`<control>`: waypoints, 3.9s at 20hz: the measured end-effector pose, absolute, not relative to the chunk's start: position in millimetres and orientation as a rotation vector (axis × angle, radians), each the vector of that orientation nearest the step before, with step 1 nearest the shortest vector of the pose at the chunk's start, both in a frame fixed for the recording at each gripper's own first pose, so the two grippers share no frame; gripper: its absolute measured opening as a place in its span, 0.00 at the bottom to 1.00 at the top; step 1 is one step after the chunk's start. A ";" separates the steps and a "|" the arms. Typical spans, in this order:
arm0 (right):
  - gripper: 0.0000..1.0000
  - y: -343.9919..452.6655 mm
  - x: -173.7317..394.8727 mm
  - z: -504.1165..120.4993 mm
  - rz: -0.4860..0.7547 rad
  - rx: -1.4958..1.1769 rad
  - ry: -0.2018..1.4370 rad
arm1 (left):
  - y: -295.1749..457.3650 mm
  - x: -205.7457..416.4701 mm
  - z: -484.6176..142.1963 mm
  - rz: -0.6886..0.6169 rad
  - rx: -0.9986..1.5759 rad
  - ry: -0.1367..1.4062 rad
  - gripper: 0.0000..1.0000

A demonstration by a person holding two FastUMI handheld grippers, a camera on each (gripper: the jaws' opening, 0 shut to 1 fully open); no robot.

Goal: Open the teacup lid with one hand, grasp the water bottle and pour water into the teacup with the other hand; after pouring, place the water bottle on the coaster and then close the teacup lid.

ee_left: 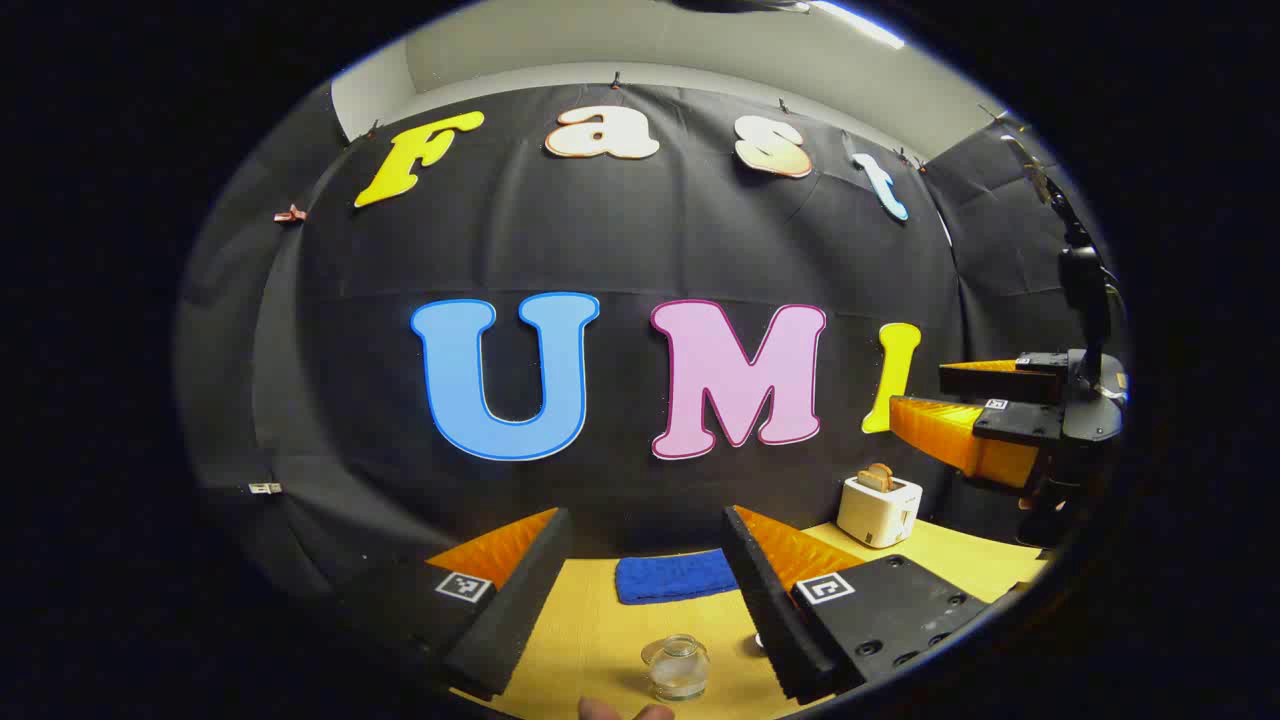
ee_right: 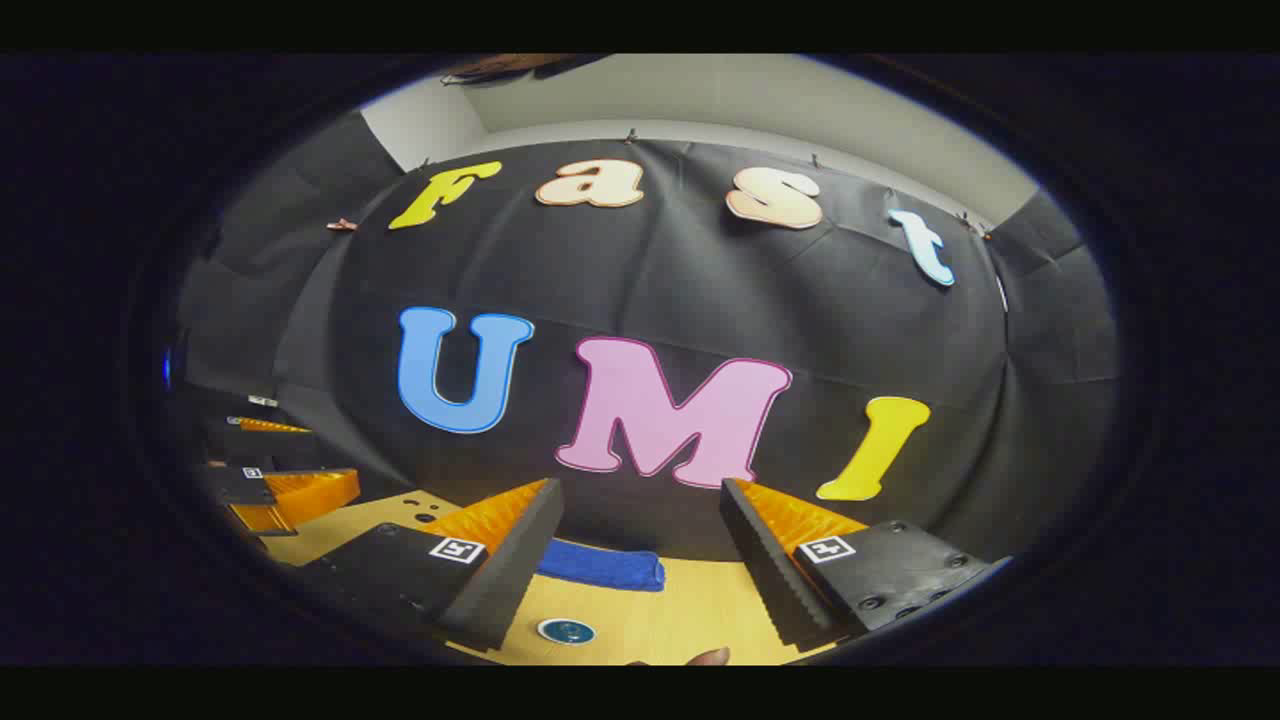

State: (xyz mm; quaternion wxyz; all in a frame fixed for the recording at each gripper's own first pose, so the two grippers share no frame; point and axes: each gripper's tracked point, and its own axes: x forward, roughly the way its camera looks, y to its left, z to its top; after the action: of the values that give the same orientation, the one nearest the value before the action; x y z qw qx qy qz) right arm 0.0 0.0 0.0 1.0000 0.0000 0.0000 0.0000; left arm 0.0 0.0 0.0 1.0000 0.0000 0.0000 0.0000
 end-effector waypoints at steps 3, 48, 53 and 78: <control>0.98 4.4 1.9 0.7 0.009 0.001 0.002 | 1.9 0.6 -1.3 0.003 -0.002 0.005 0.95; 0.96 78.2 24.9 -334.9 0.232 0.042 0.282 | -40.2 39.1 -282.5 -0.018 0.011 0.215 0.98; 0.83 87.8 28.2 -370.7 0.280 0.095 0.367 | -42.3 45.3 -304.6 -0.014 -0.018 0.233 0.98; 0.27 65.7 34.2 -354.5 0.276 0.151 0.320 | -45.9 54.2 -333.0 0.009 0.004 0.250 0.98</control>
State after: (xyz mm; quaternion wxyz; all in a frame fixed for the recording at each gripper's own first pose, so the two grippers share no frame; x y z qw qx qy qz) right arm 34.2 65.7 -354.5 0.9749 0.0749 0.1588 0.1367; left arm 54.2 -45.9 -333.0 0.9922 0.0018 0.1246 0.0043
